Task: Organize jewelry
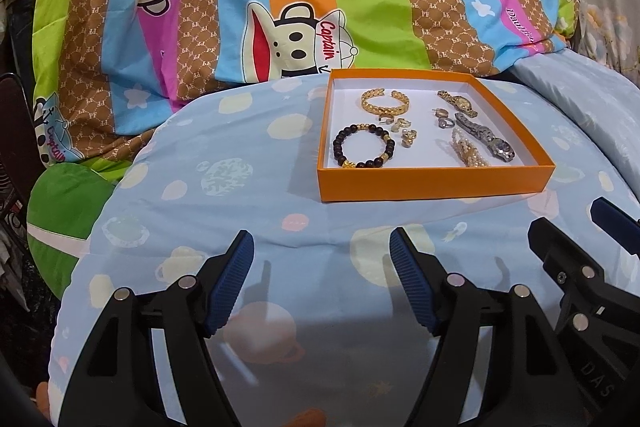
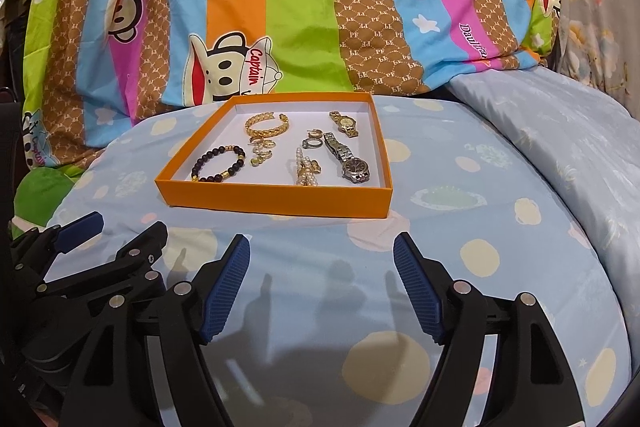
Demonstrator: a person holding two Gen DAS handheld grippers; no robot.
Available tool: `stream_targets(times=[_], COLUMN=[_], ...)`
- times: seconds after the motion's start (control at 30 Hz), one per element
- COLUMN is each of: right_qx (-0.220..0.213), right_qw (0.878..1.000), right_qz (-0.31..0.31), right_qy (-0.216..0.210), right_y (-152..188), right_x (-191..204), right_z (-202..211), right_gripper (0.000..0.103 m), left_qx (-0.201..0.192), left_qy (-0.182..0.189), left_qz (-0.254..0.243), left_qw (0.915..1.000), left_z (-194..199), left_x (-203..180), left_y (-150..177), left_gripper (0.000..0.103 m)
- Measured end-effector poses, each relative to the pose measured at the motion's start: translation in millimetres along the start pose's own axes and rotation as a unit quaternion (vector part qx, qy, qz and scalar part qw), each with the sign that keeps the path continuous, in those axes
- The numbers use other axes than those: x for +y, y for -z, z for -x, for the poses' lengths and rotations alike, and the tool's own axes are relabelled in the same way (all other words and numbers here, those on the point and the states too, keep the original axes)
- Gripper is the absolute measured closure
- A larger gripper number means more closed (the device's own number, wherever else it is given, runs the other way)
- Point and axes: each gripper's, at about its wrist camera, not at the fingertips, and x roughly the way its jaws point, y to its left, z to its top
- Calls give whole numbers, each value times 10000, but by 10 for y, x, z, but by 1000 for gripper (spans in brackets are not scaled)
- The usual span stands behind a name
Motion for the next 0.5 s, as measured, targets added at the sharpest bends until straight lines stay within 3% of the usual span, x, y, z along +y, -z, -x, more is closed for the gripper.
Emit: stream_targets(times=[0.5], right_qx=[7], right_qw=[10000], right_qz=[14], right_qy=[29], right_y=[6], right_x=[-5], right_z=[-11], right_gripper=[30], left_qx=[5], left_qy=[-75], left_qz=[-22], left_qw=[10000], left_z=[-1], left_x=[-10], left_y=[-6], left_gripper=[35])
